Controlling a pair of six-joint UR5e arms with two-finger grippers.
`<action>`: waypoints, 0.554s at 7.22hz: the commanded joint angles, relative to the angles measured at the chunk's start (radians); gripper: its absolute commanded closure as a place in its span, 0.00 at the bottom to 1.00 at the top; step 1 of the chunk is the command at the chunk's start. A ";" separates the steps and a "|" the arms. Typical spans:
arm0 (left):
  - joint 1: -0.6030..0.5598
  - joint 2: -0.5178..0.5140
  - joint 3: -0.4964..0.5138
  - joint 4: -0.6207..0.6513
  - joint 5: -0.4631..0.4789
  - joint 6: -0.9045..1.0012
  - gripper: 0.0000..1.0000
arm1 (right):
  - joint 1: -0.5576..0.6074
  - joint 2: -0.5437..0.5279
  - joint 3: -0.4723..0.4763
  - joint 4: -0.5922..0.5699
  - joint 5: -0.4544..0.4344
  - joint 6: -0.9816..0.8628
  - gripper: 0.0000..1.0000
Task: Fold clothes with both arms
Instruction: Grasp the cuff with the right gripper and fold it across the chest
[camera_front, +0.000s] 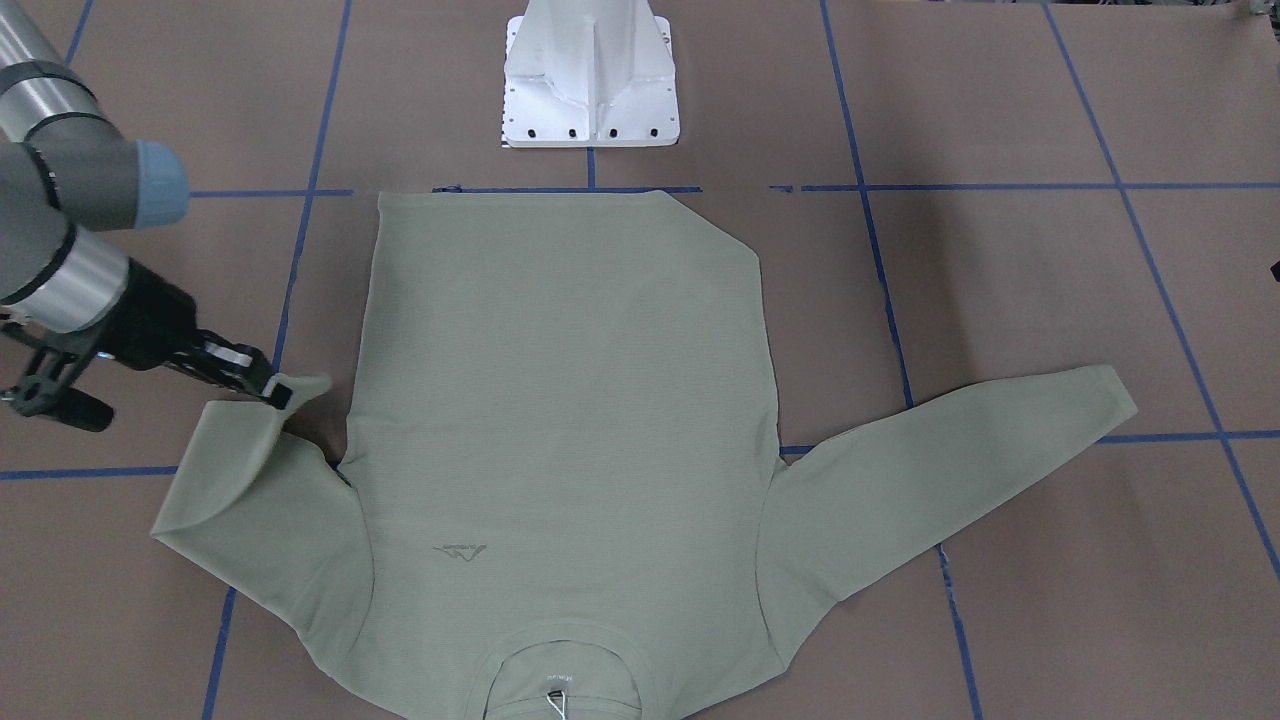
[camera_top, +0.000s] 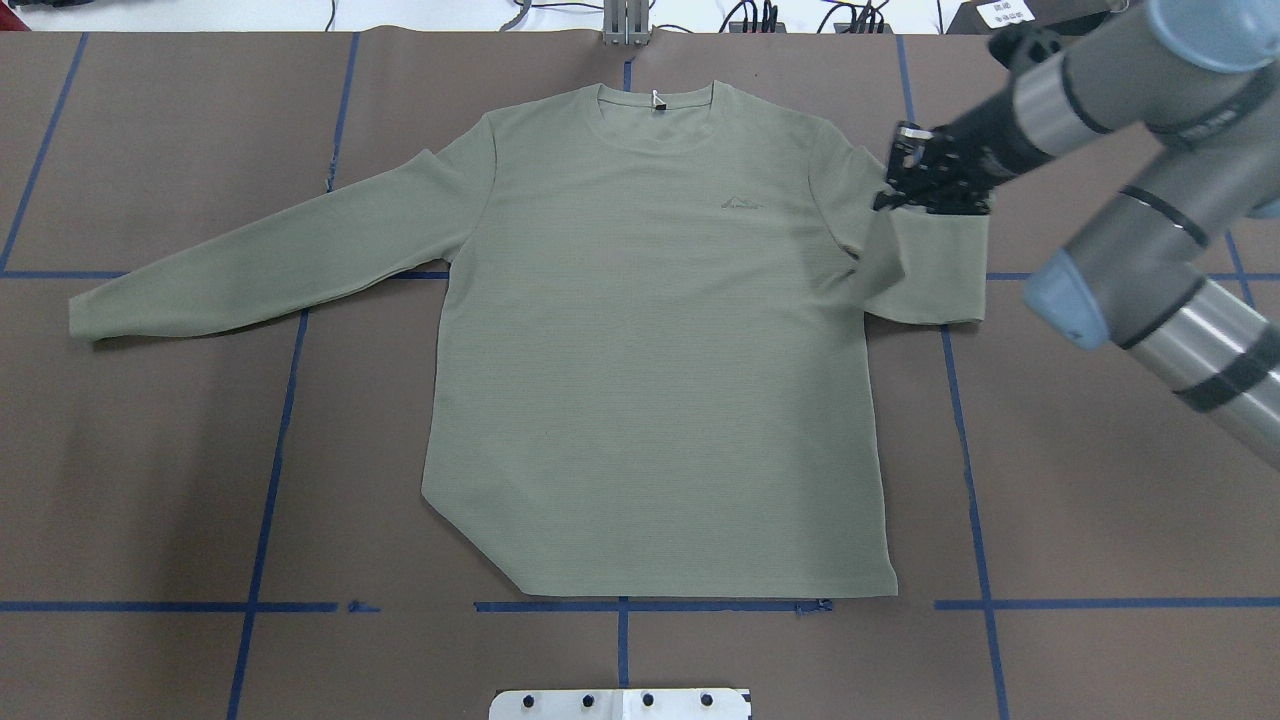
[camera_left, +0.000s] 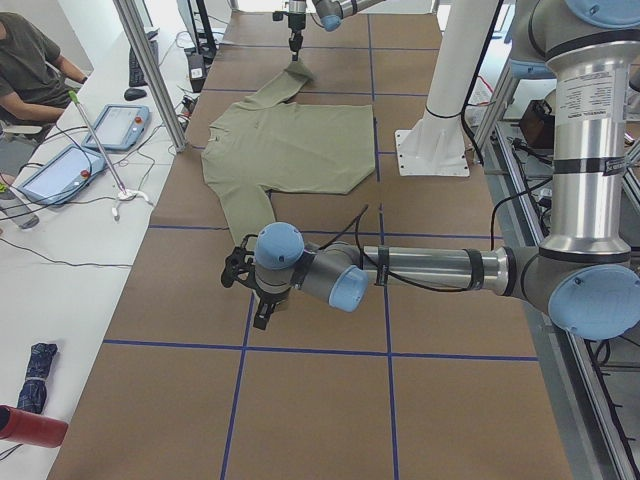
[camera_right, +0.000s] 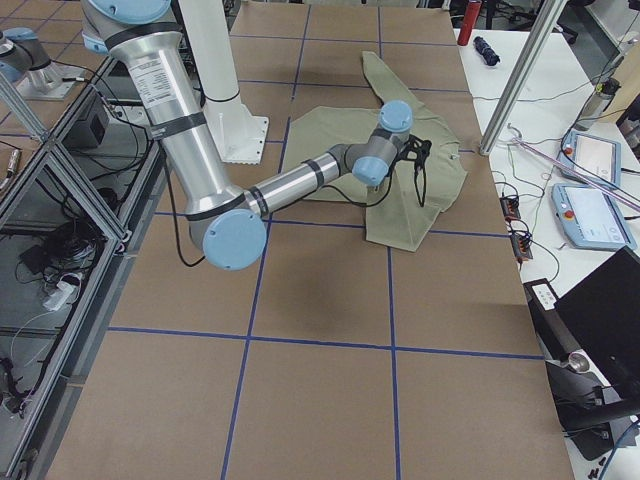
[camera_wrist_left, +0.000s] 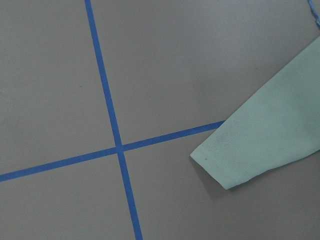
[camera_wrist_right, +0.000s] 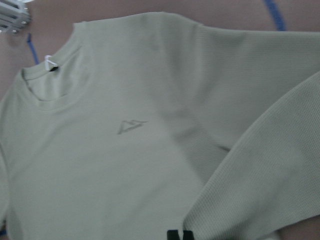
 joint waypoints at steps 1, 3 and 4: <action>0.001 0.000 0.000 -0.001 -0.002 0.000 0.00 | -0.158 0.378 -0.164 -0.154 -0.277 0.124 1.00; 0.001 0.001 0.003 -0.001 0.000 0.000 0.00 | -0.275 0.647 -0.463 -0.135 -0.425 0.134 1.00; 0.001 0.000 0.009 -0.001 0.000 0.002 0.00 | -0.321 0.662 -0.534 -0.033 -0.517 0.134 1.00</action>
